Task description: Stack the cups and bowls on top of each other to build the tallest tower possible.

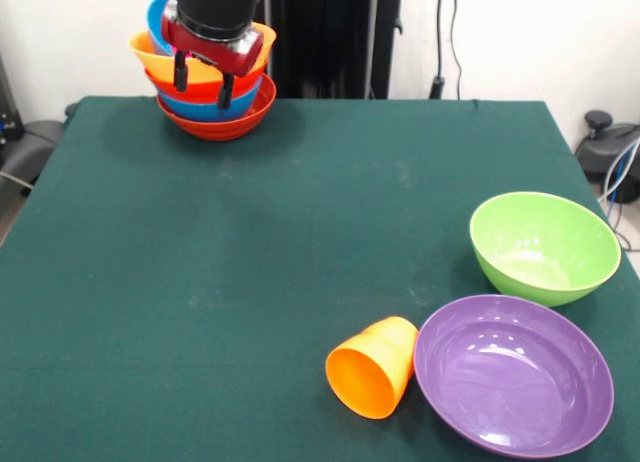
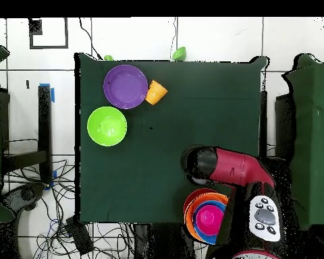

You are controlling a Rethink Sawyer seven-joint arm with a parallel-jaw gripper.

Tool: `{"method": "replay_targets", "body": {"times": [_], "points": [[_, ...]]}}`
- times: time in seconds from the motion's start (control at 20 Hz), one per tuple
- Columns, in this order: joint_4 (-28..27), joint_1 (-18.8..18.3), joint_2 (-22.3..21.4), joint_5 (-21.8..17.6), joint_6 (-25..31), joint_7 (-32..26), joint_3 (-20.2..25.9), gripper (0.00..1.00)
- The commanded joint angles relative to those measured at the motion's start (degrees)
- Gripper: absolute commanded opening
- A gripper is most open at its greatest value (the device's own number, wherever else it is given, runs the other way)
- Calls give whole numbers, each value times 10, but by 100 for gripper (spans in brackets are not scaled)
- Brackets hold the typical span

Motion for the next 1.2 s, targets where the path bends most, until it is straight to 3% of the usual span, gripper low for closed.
{"method": "replay_targets", "body": {"times": [0.05, 0.35, 0.7, 1.2], "points": [[-52, 6, 25, 27, 5, 39, 73, 100], [-5, -3, 8, 40, -21, 45, 76, 100], [125, -100, -41, 87, -142, 16, 164, 100], [74, -17, 12, 107, -168, 110, 123, 100]]}}
